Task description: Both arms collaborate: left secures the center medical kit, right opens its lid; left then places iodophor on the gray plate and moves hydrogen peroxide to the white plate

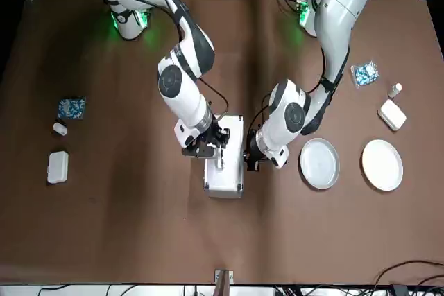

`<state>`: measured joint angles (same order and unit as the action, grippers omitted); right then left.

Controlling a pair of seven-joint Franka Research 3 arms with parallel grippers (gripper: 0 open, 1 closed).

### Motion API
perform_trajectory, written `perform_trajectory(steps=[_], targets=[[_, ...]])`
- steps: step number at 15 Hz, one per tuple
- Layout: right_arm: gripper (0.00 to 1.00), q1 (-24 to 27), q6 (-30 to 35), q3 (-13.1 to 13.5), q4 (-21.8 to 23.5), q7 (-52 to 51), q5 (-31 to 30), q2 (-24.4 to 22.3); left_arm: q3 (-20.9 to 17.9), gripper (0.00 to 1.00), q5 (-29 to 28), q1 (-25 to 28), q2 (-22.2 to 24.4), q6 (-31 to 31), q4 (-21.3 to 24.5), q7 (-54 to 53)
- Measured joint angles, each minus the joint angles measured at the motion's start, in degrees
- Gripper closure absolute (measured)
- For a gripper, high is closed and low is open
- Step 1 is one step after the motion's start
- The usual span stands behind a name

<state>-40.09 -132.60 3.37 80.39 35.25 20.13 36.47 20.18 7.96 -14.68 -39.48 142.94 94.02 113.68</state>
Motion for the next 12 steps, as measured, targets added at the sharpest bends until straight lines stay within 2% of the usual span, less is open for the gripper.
perform_trajectory(steps=[4, 5, 12], targets=[[0.81, -0.1, 0.0, 0.0, 0.0, 0.0, 0.0, 0.4, 0.0, 0.72, 0.0, 0.0, 0.0, 0.0, 0.0, 0.0], [0.87, -0.1, 0.0, 0.0, 0.0, -0.3, 0.0, 0.4, 0.0, 0.72, 0.0, 0.0, 0.0, 0.0, 0.0, 0.0], [0.86, 0.2, 0.3, 0.0, -0.2, 1.5, 0.0, 0.4, 0.0, 0.72, 0.0, 0.0, 0.0, 0.0, 0.0, 0.0]])
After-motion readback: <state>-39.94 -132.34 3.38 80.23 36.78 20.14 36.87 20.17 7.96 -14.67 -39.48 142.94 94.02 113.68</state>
